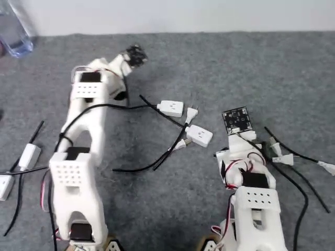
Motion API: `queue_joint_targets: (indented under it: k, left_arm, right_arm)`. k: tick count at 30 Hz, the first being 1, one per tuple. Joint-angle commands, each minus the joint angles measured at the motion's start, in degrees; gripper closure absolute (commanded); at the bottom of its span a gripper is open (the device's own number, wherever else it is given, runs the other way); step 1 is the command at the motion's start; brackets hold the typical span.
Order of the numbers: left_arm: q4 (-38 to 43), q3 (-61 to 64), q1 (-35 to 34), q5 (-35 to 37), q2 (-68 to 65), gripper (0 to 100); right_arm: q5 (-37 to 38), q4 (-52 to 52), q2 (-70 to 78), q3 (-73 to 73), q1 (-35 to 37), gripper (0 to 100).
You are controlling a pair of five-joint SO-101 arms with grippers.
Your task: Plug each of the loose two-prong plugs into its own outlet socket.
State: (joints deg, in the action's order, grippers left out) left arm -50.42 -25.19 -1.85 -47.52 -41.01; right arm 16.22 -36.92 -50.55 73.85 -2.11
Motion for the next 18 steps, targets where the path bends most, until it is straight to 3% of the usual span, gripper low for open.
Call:
queue_joint_targets:
  k: [1, 14, 18]
  left_arm:
    - [-1.14, -3.74, 0.62, -0.18, -0.79, 69]
    - [-5.19, -3.82, -2.2, -0.26, -3.87, 69]
    - [-12.22, -4.26, -1.85, -1.05, -2.64, 69]
  right_arm:
    - [0.7, 1.19, 0.13, -0.44, 0.31, 63.8]
    - [0.7, 0.92, 0.13, -0.44, 0.22, 63.8]
    - [0.7, 1.01, 0.13, -0.44, 0.31, 63.8]
